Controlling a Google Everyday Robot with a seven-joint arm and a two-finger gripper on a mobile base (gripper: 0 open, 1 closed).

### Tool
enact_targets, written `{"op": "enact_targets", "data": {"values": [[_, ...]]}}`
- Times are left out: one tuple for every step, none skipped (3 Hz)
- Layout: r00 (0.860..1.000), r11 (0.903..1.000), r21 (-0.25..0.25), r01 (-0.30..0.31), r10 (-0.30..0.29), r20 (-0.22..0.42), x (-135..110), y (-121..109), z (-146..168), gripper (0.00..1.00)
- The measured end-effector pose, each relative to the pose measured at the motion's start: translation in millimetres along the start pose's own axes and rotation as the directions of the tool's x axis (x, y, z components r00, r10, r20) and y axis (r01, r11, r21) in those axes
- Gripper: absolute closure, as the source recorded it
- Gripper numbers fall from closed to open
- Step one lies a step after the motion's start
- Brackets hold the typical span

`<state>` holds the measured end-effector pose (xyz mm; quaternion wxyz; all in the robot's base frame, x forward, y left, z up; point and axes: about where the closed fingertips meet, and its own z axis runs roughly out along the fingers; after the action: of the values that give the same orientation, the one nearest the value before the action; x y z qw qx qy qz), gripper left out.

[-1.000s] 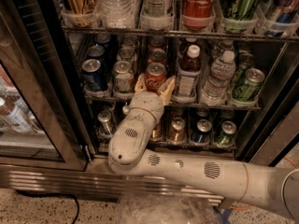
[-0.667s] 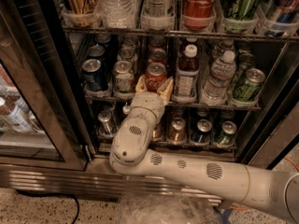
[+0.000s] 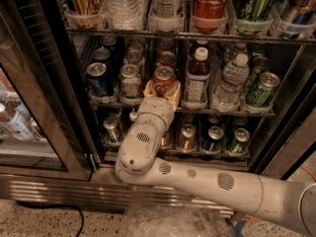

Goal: Pick coke can from middle shelf of fridge

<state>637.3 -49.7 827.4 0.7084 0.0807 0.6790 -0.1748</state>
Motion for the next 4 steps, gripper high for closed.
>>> {"op": "enact_targets", "data": {"values": [[1.000,0.9995,-0.022,0.022,-0.022,-0.009,1.7,5.5,0.8,1.00],[1.000,0.9995,-0.022,0.022,-0.022,-0.009,-1.3,5.1,0.7,1.00],[0.998,0.9932,-0.098,0.063,-0.060,0.028,-29.2,13.9,-12.3,1.00],[0.997,0.9891,-0.128,0.072,-0.068,0.038,-38.1,16.8,-20.5,1.00]]}}
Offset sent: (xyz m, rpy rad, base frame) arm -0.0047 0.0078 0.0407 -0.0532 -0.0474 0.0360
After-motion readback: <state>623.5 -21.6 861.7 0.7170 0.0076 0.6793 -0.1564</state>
